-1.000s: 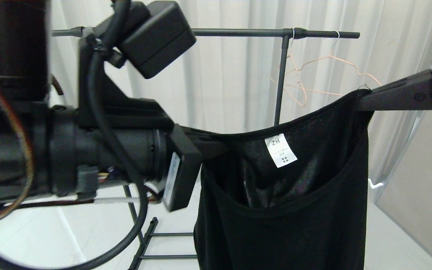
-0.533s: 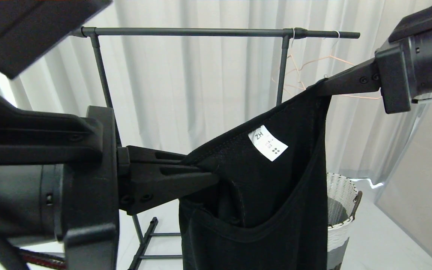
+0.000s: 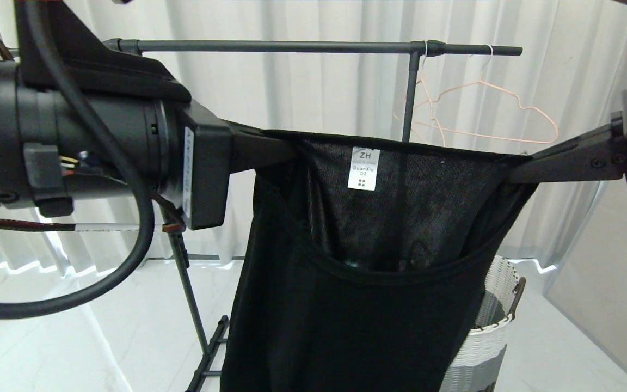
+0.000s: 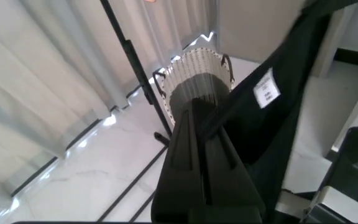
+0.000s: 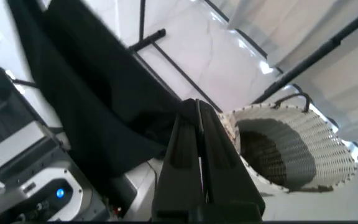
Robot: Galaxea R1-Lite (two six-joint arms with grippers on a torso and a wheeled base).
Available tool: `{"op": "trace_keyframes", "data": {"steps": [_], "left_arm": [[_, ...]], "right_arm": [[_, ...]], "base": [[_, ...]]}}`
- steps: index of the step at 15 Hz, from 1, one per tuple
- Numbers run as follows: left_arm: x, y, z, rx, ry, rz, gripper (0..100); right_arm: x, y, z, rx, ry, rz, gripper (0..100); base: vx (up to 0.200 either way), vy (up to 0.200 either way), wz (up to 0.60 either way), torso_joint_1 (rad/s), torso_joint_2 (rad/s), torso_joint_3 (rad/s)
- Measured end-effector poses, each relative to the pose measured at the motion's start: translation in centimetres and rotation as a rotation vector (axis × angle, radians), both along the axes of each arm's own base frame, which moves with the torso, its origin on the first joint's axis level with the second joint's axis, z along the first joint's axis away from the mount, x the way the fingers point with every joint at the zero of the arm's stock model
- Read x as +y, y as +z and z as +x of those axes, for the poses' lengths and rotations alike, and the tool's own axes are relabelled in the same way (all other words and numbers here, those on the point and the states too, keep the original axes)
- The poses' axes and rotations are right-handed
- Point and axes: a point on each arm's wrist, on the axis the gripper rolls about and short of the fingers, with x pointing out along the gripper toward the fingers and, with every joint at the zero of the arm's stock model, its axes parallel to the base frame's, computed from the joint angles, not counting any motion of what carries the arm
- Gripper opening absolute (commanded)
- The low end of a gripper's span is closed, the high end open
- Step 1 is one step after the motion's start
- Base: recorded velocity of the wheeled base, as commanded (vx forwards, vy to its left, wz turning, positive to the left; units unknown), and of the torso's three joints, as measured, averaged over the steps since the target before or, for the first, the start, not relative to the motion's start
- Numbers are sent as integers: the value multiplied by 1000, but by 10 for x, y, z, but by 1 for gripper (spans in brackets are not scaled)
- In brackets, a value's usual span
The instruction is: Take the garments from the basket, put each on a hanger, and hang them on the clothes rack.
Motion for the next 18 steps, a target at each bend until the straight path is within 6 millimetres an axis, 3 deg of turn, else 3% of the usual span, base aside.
{"op": "trace_keyframes", "data": {"steps": [1,2,9,14,18], "left_arm": [[-2,-1,3,4,5,4,0],[-3,-3,6,10,8,9,0],[-12,-14,17,10,109,74,0],[-19,-41,31,40,239,191,0],[-6,-57,37,73,312,241,0]], "right_arm": [[-4,0,-3,-2,-5,1,0],[-7,0,-5,-10,-21,0,100],[-23,-5,-17,-8,-40,-4,100],[-50,-9,-31,-19,-96,16,100],[-74,-22,-30,-7,-284,-9,100]], "base": [[0,0,0,0,0,0],[0,0,0,0,0,0],[0,0,0,0,0,0],[0,0,0,0,0,0],[0,0,0,0,0,0]]}}
